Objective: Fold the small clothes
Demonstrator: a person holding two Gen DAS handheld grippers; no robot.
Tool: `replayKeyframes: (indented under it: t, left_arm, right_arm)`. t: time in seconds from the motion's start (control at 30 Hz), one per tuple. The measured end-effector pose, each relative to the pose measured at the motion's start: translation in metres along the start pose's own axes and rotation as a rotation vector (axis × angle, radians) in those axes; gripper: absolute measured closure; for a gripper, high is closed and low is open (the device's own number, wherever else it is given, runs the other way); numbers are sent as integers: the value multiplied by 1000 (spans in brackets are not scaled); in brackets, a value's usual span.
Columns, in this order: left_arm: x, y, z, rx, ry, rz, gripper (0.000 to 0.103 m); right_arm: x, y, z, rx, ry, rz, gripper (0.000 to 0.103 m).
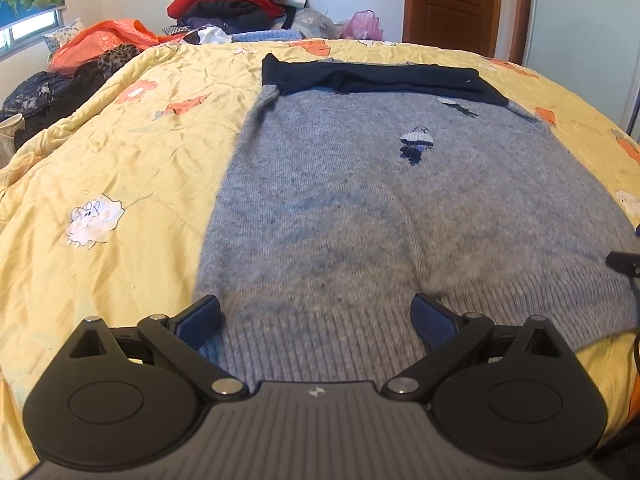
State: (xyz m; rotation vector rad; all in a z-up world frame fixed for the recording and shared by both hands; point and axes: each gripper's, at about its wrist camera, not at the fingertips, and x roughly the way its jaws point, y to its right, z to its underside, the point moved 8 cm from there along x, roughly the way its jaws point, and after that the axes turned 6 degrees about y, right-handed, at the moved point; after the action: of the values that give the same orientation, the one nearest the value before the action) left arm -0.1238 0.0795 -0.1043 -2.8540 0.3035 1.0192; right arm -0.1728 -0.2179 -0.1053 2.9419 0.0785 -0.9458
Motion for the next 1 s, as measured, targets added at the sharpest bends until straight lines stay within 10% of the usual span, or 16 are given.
replayKeyframes:
  t: [0.33, 0.67, 0.9, 1.0]
  left_arm:
    - [-16, -36, 4, -147, -42, 39, 1]
    - [-8, -55, 2, -747, -202, 605, 1]
    - [5, -70, 4, -881, -239, 631, 2]
    - [12, -65, 2, -825, -267, 595, 28]
  right_arm:
    - [-29, 28, 2, 123, 10, -45, 1]
    - [-28, 49, 4, 594, -161, -414, 0]
    - [-17, 54, 3, 824, -212, -570, 3]
    - [-15, 57, 2, 865, -215, -608, 10]
